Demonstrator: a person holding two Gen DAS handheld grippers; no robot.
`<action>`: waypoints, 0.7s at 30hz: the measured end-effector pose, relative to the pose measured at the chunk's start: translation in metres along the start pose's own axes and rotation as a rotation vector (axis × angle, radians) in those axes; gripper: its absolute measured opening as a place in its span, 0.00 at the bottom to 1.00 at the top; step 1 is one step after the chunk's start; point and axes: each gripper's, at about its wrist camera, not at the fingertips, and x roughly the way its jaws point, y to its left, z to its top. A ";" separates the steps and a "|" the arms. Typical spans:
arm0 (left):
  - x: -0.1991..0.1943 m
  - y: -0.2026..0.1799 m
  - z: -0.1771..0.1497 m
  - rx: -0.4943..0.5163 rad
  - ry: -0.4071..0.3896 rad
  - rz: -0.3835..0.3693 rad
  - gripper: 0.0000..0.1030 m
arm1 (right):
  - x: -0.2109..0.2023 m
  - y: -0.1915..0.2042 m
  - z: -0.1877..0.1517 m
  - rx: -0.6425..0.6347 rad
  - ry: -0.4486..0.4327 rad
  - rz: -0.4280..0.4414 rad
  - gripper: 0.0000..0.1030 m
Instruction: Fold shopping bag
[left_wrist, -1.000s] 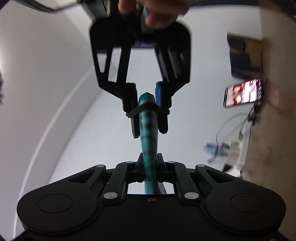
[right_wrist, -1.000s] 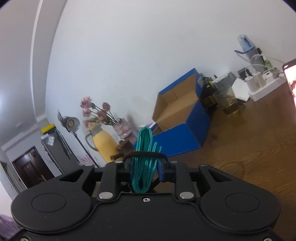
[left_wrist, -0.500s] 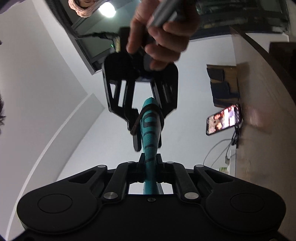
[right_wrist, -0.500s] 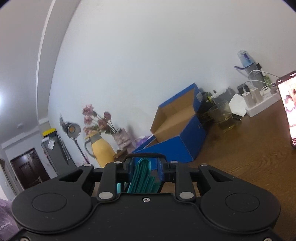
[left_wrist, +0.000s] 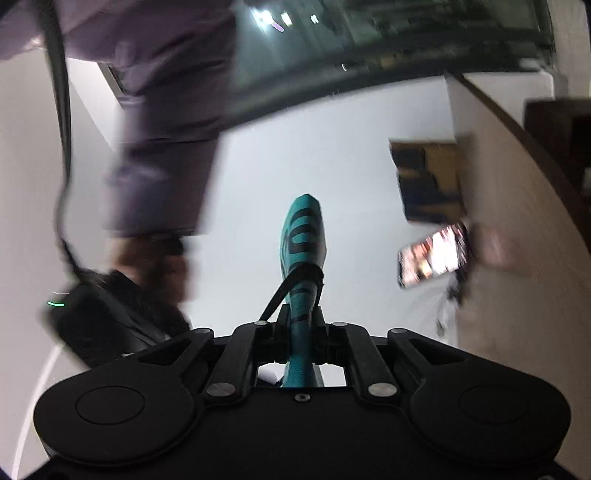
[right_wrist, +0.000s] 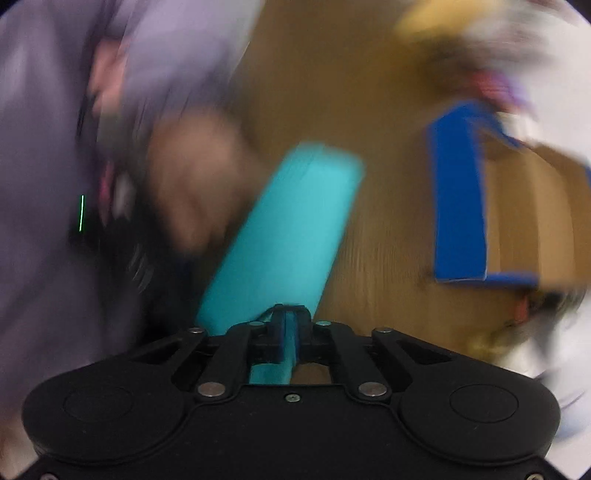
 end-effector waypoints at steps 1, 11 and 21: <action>-0.001 0.004 -0.004 -0.024 0.043 -0.057 0.10 | -0.007 0.002 0.011 -0.074 0.001 -0.109 0.38; 0.002 0.066 -0.087 -0.176 0.530 -0.124 0.10 | -0.030 0.033 -0.030 -0.043 -0.488 -0.631 0.79; 0.012 0.067 -0.070 -0.146 0.459 -0.135 0.10 | 0.102 0.099 -0.022 -0.157 -0.282 -1.000 0.30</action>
